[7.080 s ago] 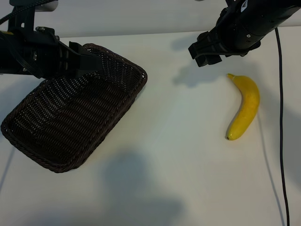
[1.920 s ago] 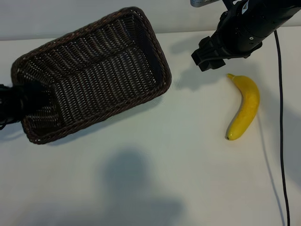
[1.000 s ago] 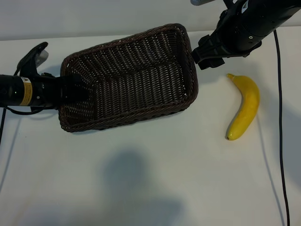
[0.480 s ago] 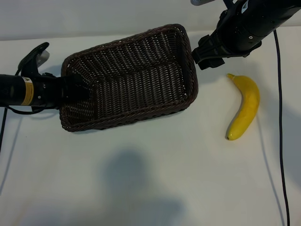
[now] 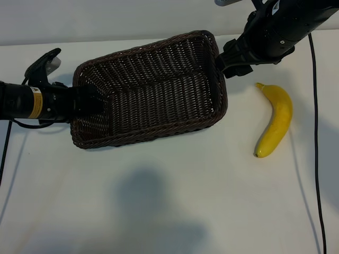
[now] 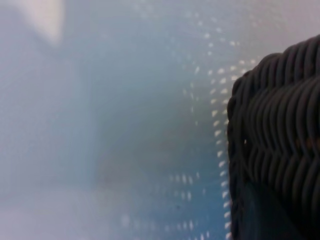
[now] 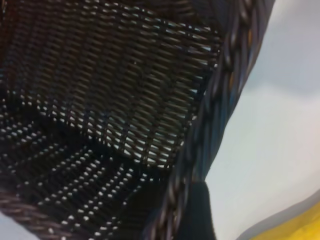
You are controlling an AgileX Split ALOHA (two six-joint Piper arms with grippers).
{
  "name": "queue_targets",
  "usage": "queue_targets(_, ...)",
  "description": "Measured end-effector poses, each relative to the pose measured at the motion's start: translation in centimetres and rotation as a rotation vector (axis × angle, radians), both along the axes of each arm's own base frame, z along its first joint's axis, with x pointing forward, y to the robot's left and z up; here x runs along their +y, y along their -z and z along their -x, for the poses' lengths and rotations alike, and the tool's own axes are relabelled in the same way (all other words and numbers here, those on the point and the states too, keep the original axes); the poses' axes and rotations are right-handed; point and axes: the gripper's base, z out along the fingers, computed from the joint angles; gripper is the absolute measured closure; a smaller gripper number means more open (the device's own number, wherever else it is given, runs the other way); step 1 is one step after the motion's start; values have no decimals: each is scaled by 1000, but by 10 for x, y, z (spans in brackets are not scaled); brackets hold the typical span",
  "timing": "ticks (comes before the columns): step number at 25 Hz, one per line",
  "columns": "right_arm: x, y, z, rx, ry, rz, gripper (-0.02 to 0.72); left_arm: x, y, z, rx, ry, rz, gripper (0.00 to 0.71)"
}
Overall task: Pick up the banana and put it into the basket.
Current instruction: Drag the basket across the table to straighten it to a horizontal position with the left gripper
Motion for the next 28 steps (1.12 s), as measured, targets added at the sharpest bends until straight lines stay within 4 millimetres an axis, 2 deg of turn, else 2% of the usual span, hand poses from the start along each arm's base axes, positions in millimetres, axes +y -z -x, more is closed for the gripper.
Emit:
queue_targets(4,0,0,0,0,0,0,98,-3,-4,-7,-29,3,-14,549)
queue_targets(9,0,0,0,3,-1,2,98,-16,-11,-15,-75,25,-47,549)
queue_targets(25,0,0,1,6,-1,4,98,-21,-11,-14,-74,43,-37,549)
queue_targets(28,0,0,0,5,-1,3,98,-23,-6,-13,-51,58,-19,549)
